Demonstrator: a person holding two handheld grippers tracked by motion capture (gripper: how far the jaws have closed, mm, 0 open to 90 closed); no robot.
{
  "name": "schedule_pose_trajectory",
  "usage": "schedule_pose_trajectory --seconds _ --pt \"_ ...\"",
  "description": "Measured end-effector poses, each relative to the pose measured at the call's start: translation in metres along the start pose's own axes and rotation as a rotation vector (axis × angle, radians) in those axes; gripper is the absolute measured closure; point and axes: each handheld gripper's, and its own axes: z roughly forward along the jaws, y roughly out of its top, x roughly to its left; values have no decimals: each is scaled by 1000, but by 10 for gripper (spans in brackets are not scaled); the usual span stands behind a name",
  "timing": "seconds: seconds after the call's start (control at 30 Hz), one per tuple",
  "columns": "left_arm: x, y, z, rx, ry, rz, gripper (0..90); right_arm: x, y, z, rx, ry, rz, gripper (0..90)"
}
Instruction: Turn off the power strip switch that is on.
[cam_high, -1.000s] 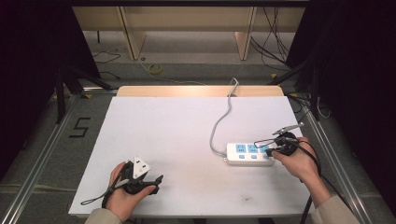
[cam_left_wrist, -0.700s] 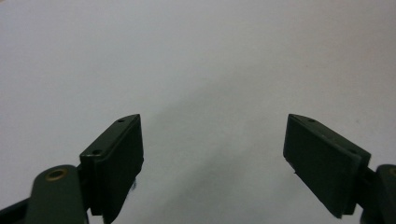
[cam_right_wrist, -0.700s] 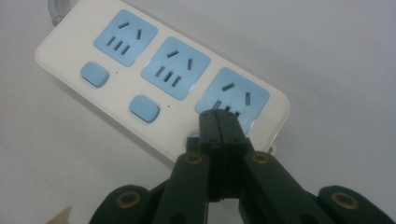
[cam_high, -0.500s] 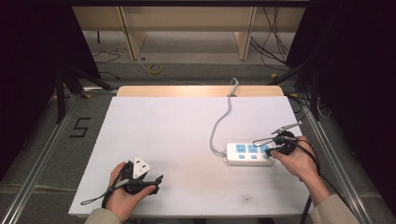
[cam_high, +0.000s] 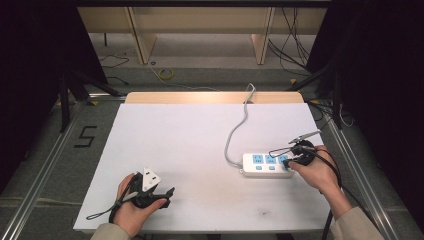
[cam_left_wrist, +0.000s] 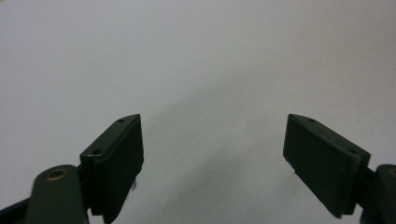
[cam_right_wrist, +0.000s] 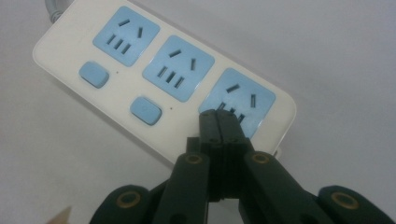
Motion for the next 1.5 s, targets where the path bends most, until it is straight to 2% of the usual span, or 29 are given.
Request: schedule_pose_trajectory --seconds 1.03,1.4,1.5 --pt "0 0 0 3 0 5 200 3 1 2 17 -17 -4 900" --pt "0 0 0 2 0 6 201 0 0 3 15 -3 6 900" --pt "0 0 0 3 0 5 201 0 0 3 17 -19 8 900"
